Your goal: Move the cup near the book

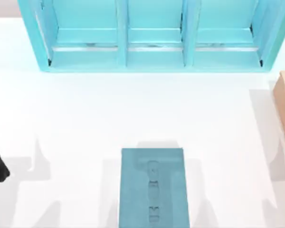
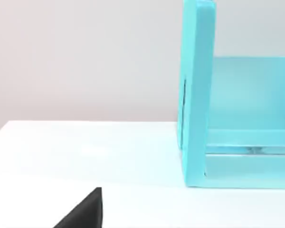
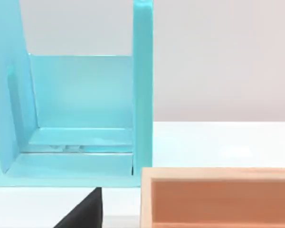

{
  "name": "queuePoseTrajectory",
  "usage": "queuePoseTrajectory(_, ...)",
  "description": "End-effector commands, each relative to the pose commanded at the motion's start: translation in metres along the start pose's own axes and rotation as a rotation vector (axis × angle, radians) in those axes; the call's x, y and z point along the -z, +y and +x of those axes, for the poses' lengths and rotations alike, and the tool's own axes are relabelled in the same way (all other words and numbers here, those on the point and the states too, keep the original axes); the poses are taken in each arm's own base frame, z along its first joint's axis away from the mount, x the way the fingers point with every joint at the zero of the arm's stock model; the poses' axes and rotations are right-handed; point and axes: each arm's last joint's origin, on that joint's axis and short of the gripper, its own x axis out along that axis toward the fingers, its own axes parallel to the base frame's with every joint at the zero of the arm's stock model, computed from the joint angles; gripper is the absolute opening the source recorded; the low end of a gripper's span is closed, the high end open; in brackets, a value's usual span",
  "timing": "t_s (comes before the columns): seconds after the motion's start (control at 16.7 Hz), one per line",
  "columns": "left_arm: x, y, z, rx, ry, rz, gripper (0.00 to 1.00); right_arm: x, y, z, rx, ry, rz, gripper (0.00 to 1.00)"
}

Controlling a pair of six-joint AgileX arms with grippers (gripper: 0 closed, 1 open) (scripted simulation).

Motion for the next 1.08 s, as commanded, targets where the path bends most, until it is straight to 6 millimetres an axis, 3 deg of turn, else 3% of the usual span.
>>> queuePoseTrajectory(0.3,-0.011,0.000,0.001,0.001,0.044,0.061,1.00,0.000,0.000,0.000,0.000,0.000,0.000,1.00)
queuePoseTrajectory(0.6,-0.049,-0.001,0.016,0.047,0.293,0.368,1.00,0.000,0.000,0.000,0.000,0.000,0.000,1.00)
queuePoseTrajectory(0.84,-0.073,0.004,0.052,0.203,0.617,0.728,1.00,0.000,0.000,0.000,0.000,0.000,0.000,1.00)
queuePoseTrajectory(1.08,-0.075,0.019,0.102,0.511,0.949,1.032,1.00,0.000,0.000,0.000,0.000,0.000,0.000,1.00)
